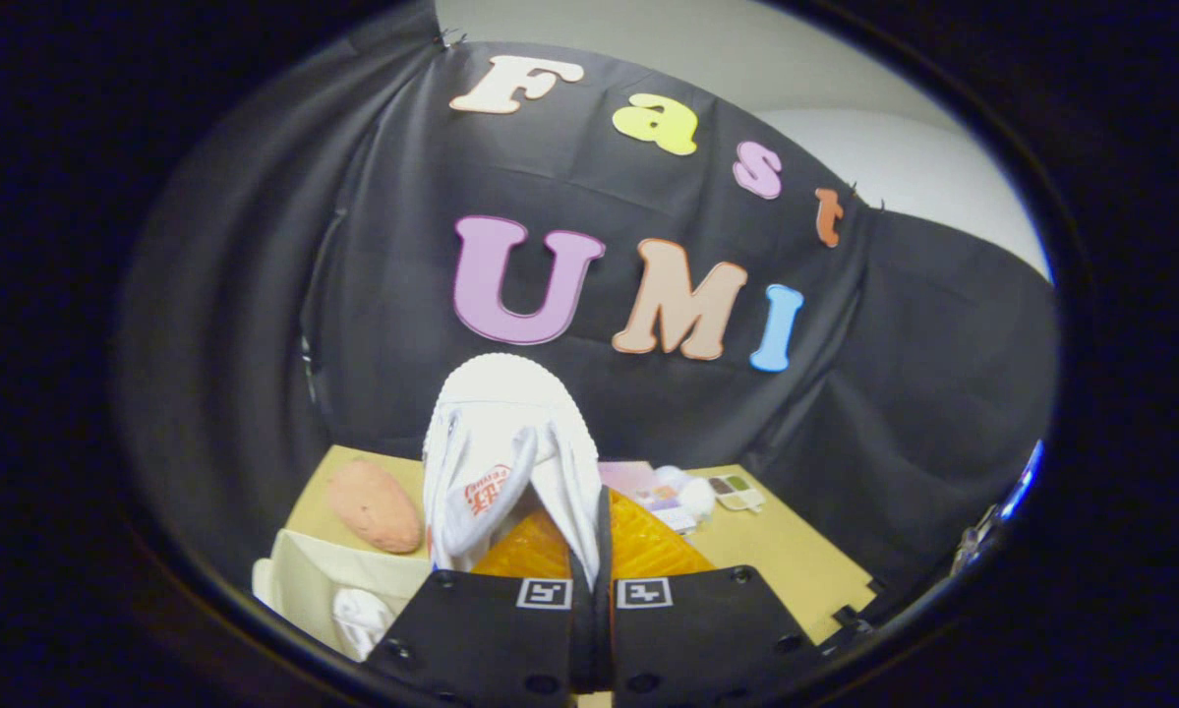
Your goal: Open the storage box then place both shoes into the box .Put the left shoe in first, then the right shoe, with the right side of both shoes facing outward in a uniform manner.
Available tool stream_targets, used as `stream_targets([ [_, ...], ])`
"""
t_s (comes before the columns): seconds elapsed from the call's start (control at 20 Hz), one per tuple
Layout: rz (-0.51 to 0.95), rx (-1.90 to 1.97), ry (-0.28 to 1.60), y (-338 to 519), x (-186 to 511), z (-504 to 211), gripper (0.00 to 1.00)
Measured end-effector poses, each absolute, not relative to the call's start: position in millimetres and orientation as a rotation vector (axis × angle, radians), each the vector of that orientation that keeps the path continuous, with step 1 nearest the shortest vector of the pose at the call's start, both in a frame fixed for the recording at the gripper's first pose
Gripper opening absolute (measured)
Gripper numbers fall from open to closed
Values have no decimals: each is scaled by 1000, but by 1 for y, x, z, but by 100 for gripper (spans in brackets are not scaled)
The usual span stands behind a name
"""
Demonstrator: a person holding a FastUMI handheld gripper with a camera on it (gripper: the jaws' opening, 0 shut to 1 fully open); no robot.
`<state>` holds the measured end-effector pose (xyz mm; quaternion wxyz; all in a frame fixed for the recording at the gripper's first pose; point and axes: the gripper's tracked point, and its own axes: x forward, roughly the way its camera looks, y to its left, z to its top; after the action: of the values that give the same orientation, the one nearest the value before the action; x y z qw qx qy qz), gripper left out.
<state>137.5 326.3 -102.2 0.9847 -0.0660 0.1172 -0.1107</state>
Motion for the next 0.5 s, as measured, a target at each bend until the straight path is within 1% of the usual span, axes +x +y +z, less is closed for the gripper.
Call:
stream_targets([
  [0.2,-134,-100,317,385,145,-150,3],
  [0.35,-108,-132,405,410,149,-199,3],
  [0.5,-120,-188,502,412,144,-243,3],
])
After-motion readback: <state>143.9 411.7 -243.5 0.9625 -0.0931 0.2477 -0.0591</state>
